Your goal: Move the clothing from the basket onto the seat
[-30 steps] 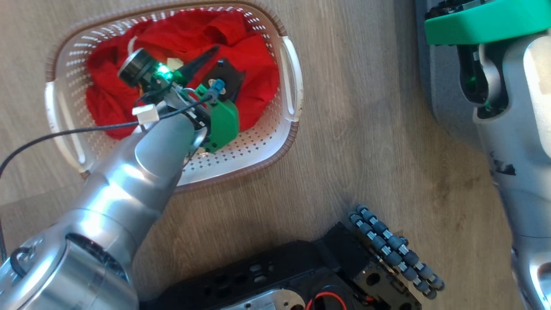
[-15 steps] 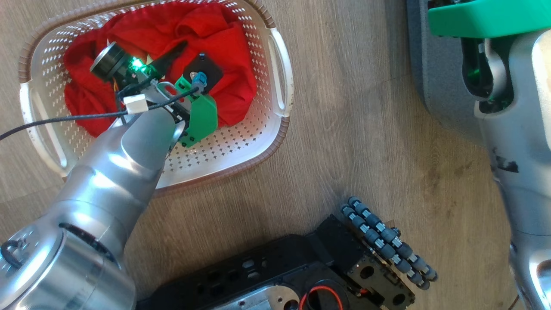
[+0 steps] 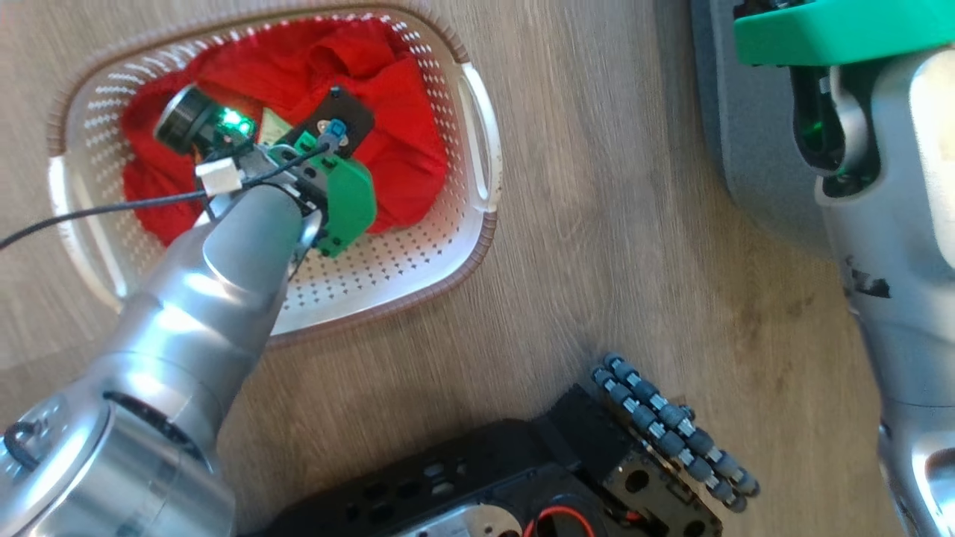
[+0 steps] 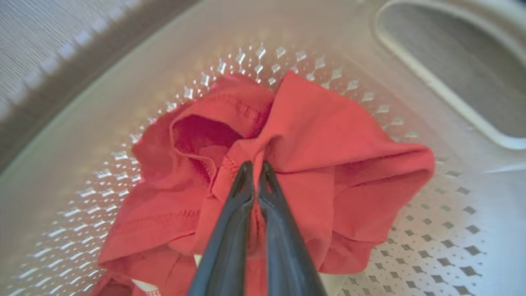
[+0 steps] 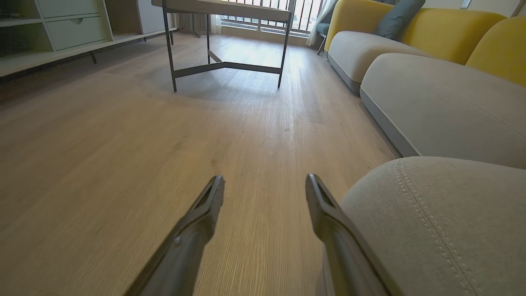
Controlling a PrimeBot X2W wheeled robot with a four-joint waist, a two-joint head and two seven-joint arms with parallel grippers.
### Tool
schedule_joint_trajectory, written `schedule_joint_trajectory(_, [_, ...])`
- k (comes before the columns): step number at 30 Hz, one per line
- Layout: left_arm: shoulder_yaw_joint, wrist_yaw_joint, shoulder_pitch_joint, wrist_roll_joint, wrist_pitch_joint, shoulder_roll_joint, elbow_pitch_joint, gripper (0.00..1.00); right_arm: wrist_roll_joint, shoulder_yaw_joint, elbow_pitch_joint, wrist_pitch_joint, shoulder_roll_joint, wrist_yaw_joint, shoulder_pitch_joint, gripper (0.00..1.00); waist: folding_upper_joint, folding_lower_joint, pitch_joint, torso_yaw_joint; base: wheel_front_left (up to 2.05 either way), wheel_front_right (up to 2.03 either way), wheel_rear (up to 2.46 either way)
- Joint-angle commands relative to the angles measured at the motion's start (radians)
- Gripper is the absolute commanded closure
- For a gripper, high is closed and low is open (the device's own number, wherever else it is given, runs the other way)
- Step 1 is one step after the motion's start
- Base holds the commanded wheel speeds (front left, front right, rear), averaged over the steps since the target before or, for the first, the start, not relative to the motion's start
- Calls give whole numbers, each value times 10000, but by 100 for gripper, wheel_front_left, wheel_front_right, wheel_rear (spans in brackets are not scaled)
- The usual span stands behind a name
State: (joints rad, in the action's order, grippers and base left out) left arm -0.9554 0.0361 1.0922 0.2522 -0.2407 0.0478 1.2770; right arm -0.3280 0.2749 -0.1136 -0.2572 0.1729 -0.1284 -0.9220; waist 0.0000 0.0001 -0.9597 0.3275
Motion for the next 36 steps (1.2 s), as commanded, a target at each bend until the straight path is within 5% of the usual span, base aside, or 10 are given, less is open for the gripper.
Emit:
schedule_joint_trajectory(1, [200, 41, -283, 175, -131, 26, -292, 100, -17, 63, 183, -46, -21, -23, 268, 0, 0, -1, 410, -179, 0, 0, 0])
schedule_joint_trajectory(36, [1721, 379, -4534, 794, -210, 24, -6071, 100, -178, 129, -2571, -46, 621, -23, 4126, 0, 0, -1, 7233, -2893, 0, 0, 0])
